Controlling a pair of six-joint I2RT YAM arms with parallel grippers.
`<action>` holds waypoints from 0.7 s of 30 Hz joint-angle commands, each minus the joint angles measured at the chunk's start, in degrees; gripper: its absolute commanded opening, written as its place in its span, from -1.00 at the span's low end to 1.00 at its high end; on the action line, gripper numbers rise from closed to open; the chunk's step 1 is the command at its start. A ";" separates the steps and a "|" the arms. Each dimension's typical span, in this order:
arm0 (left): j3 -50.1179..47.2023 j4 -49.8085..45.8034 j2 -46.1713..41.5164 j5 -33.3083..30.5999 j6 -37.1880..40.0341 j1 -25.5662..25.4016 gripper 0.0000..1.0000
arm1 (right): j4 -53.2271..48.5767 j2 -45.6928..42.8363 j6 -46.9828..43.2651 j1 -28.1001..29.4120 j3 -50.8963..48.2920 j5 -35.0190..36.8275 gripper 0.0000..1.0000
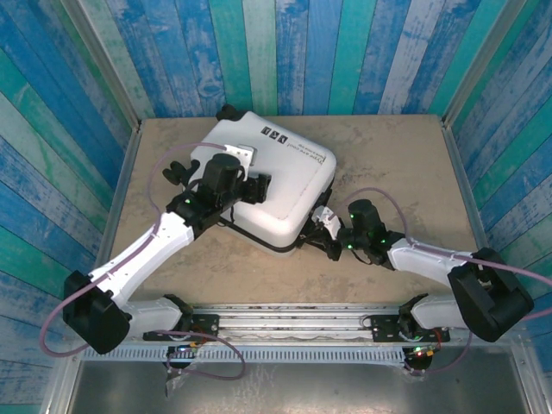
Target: Pack the luggage
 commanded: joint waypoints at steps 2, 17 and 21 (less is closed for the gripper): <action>0.08 -3.60 2.18 -1.29 -0.26 -1.59 0.59 | -3.22 -1.39 0.69 0.05 1.23 2.05 -0.85; -3.68 -7.46 4.76 -9.45 -5.45 -6.70 0.54 | -4.62 -2.03 16.67 5.44 2.88 19.02 -1.00; -5.58 -7.38 4.32 -10.20 -7.58 -6.71 0.53 | -3.41 -4.21 21.15 6.03 2.02 23.74 -0.99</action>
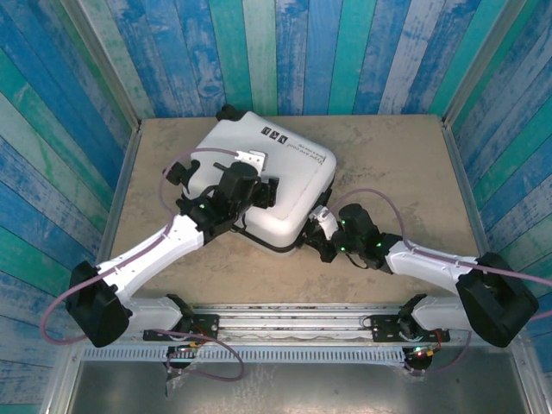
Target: Pack the luggage
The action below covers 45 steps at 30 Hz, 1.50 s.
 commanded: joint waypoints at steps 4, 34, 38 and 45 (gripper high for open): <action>-5.60 -9.83 1.70 -0.12 -5.53 -0.12 0.50 | 2.05 -3.98 6.13 -0.28 -0.57 11.14 -1.00; -9.61 -8.87 0.71 -0.91 -6.96 -0.30 0.46 | -1.49 1.16 12.28 -10.50 5.70 18.67 -0.99; -9.60 -9.08 0.63 -0.98 -6.90 -0.30 0.45 | -1.32 3.71 11.93 -13.35 7.26 16.71 -1.00; -9.82 -9.16 0.63 -1.27 -6.78 -0.30 0.45 | -1.38 8.26 10.46 -17.39 11.27 14.74 -1.00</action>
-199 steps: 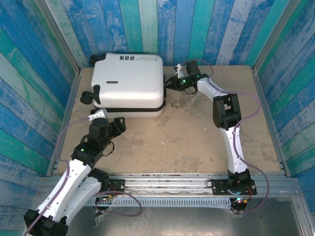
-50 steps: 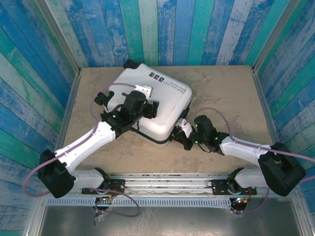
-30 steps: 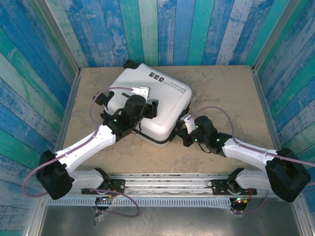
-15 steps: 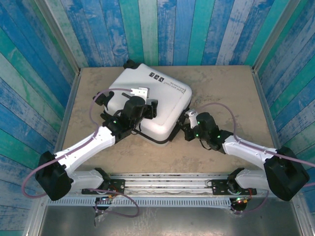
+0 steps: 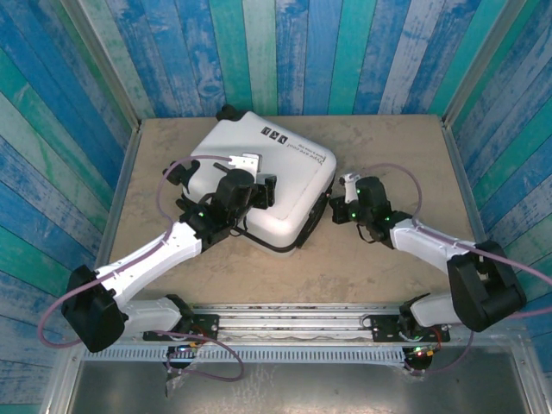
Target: Pack the luggage
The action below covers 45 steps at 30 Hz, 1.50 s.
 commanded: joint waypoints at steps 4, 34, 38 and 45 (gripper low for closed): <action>-4.65 -16.13 2.90 0.97 -2.73 0.16 0.45 | -0.40 4.58 -0.44 -4.60 4.22 3.05 -0.99; 1.96 -16.53 -11.47 -8.80 1.76 -10.71 0.44 | -10.17 12.56 -2.39 -10.63 16.06 -5.03 -0.12; 6.84 -18.18 -10.17 -17.87 1.98 -22.82 0.44 | -15.45 9.64 -0.04 -12.16 15.72 -5.91 -0.04; 24.80 -31.26 16.20 -31.21 -10.02 -38.01 0.54 | -21.27 -2.26 4.37 -15.82 9.35 -3.73 0.06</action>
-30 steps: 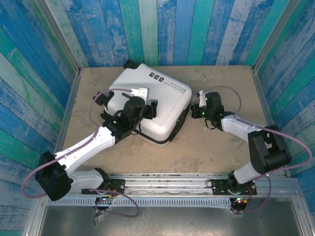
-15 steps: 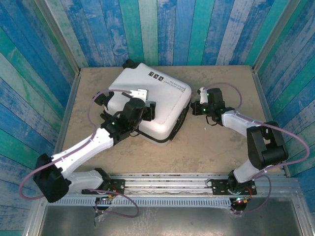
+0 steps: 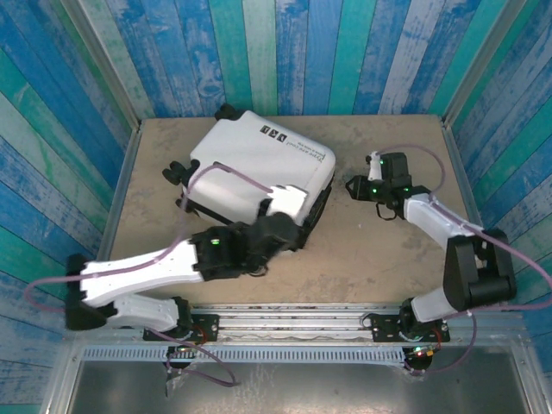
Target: Pack the luggage
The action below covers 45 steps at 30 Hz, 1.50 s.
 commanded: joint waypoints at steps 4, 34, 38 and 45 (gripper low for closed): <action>21.48 -18.26 30.18 -0.84 -7.91 -4.27 0.73 | -10.50 -15.33 4.39 -5.77 -5.43 6.85 0.13; 48.76 -39.34 63.06 -1.83 -13.61 9.53 0.82 | -12.18 -21.60 -1.08 -18.60 -12.37 -9.47 0.35; 45.68 -37.26 61.72 -2.29 -13.39 9.69 0.81 | -11.87 -21.24 -1.13 -18.59 -12.50 -9.64 0.36; 40.62 -33.86 61.10 1.77 -12.69 11.85 0.68 | -12.02 -21.11 -1.70 -18.64 -12.28 -9.83 0.36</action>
